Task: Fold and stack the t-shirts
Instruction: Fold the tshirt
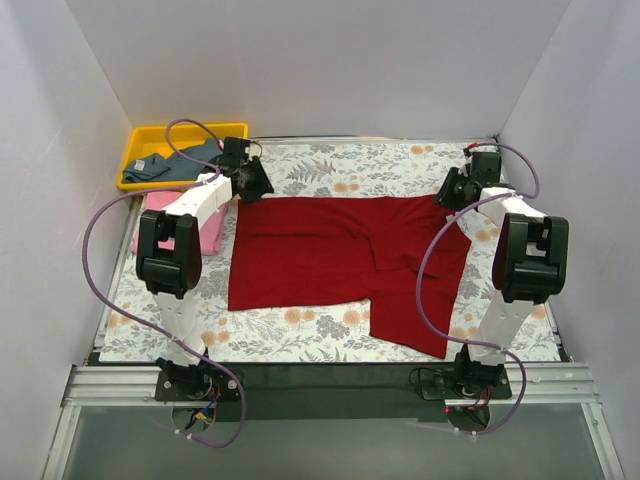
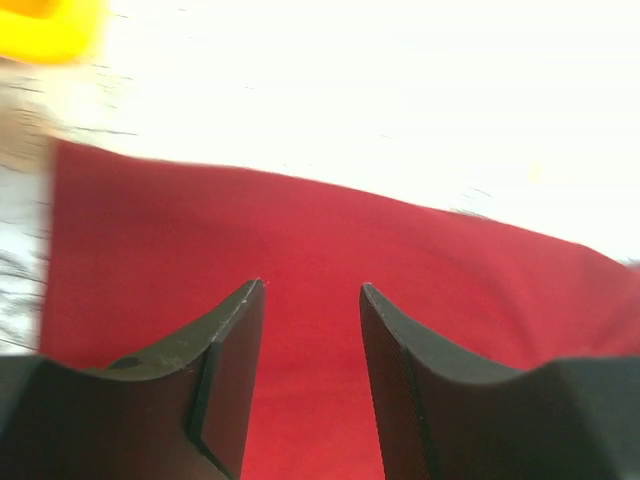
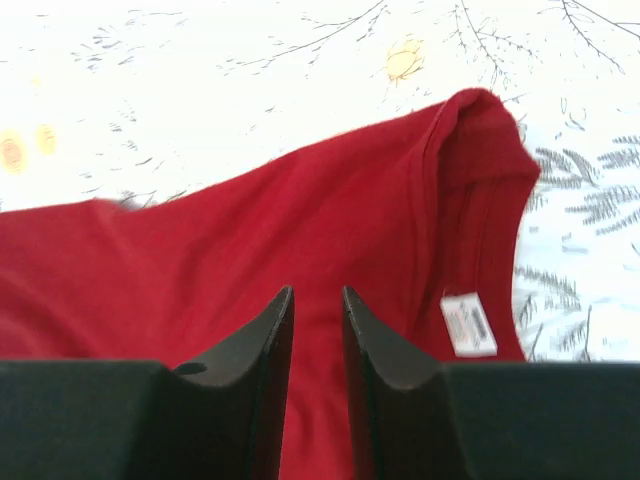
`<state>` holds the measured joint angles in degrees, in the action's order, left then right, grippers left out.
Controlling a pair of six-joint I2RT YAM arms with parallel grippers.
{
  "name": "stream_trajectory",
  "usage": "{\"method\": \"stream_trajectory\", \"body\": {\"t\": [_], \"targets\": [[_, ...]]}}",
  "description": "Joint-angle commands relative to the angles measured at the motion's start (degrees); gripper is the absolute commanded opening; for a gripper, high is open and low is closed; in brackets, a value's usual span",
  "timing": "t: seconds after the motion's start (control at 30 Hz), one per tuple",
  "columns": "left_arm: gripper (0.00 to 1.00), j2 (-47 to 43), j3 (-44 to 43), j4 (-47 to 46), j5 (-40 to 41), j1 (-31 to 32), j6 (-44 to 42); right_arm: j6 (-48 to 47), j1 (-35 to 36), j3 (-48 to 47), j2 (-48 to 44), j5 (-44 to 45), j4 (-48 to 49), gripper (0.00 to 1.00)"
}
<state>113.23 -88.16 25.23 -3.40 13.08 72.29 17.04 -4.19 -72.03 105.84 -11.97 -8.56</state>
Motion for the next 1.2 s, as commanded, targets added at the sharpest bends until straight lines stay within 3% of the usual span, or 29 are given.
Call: {"method": "stream_trajectory", "body": {"t": [0.0, 0.23, 0.6, 0.9, 1.03, 1.17], "targets": [[0.4, 2.34, -0.78, -0.54, 2.69, -0.16, -4.09, -0.87, -0.74, -3.9, 3.04, -1.39, 4.07, 0.28], [0.4, 7.97, -0.96, -0.97, 7.79, -1.91, -3.83, -0.69, -3.11, -7.33, 10.86, -1.57, 5.48, 0.28], [0.38, 12.71, 0.27, -0.98, 6.92, -3.5, -2.15, 2.04, -10.67, -11.38, 19.13, -0.42, 3.99, 0.28], [0.39, 19.13, -9.39, -2.03, 5.42, -3.5, -4.35, -0.25, -10.84, -20.77, 24.85, -2.53, 1.97, 0.29], [0.44, 20.63, -14.05, -2.03, 4.9, -3.5, -5.66, -0.6, -10.84, -26.3, 26.0, -4.55, 0.12, 0.3], [0.53, 15.72, -13.62, -2.12, 3.49, -3.33, -5.5, -1.04, -10.58, -25.54, 21.09, -5.44, -1.37, 0.35]]}}
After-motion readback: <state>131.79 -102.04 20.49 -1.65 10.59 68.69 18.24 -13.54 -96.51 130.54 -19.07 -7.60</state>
